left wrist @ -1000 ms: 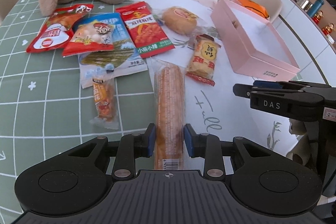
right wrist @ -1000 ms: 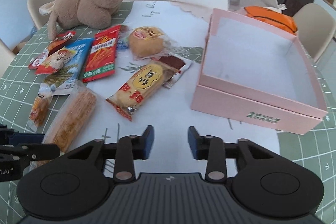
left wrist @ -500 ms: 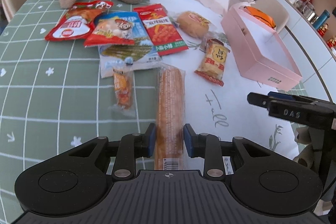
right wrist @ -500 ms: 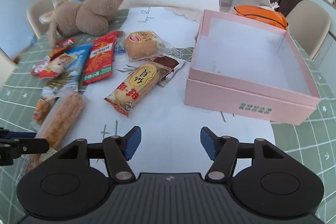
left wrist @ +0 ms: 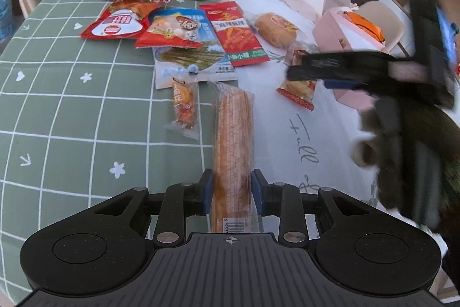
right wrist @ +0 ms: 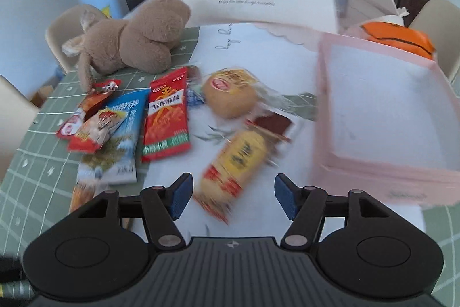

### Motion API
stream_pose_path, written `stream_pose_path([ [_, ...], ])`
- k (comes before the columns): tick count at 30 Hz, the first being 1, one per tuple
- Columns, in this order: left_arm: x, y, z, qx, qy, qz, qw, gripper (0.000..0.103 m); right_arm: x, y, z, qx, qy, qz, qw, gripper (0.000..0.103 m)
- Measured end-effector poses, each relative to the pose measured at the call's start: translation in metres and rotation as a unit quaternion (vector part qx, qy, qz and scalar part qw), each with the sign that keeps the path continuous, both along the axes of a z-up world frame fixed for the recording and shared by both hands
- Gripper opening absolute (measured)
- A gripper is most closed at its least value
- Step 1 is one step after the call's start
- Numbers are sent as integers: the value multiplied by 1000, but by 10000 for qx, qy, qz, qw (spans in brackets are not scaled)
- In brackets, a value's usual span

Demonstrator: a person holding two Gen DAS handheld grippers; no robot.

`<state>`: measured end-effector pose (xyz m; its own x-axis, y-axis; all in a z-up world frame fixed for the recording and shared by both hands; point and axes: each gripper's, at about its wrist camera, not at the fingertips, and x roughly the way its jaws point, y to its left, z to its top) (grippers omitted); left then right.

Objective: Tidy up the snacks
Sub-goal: 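Lift the corn puff stick with the left gripper while the right gripper grasps the yellow biscuit packet, then drop the corn stick into the pink box with the left gripper while the right carries the biscuit packet there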

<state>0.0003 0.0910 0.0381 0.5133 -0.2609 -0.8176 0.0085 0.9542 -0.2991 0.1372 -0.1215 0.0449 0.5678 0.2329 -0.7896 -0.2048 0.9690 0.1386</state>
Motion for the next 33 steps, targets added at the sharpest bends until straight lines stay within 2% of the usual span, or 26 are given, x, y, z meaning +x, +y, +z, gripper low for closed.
stream_pose_path([
  [2, 0, -1, 1, 61, 10, -36, 10000, 33, 12, 12, -10, -303, 107, -37, 9995, 59],
  [3, 0, -2, 1, 91, 11, -61, 9999, 33, 15, 16, -14, -389, 168, 30, 9991, 52],
  [4, 0, -3, 1, 114, 11, -80, 9999, 33, 14, 16, -15, -398, 175, 99, 9990, 50],
  [6, 1, -3, 1, 134, 23, -104, 9999, 33, 5, 11, -11, -330, 213, 261, 9989, 36],
  [7, 2, -4, 1, 150, 33, -119, 9998, 34, -3, 7, -10, -271, 256, 380, 9986, 35],
  [13, 15, -19, -6, 295, 154, -346, 9988, 36, -61, -32, -3, -131, 380, 696, 9968, 35],
  [15, 19, -27, -9, 319, 201, -531, 9979, 35, -77, -50, -2, -114, 391, 625, 9972, 34],
  [21, 19, -57, -9, 490, -20, -1181, 9918, 34, -103, -95, -1, -112, 355, 175, 9992, 34],
  [28, 30, -73, -10, 158, 97, -1332, 9909, 33, -110, -128, -10, 46, 475, -265, 9985, 34],
  [31, 38, -86, 2, 150, 9, -1463, 9891, 33, -114, -139, -5, 152, 338, -435, 9984, 34],
  [33, 45, -92, 14, -12, -89, -1519, 9883, 32, -118, -149, 0, 271, 258, -563, 9977, 35],
])
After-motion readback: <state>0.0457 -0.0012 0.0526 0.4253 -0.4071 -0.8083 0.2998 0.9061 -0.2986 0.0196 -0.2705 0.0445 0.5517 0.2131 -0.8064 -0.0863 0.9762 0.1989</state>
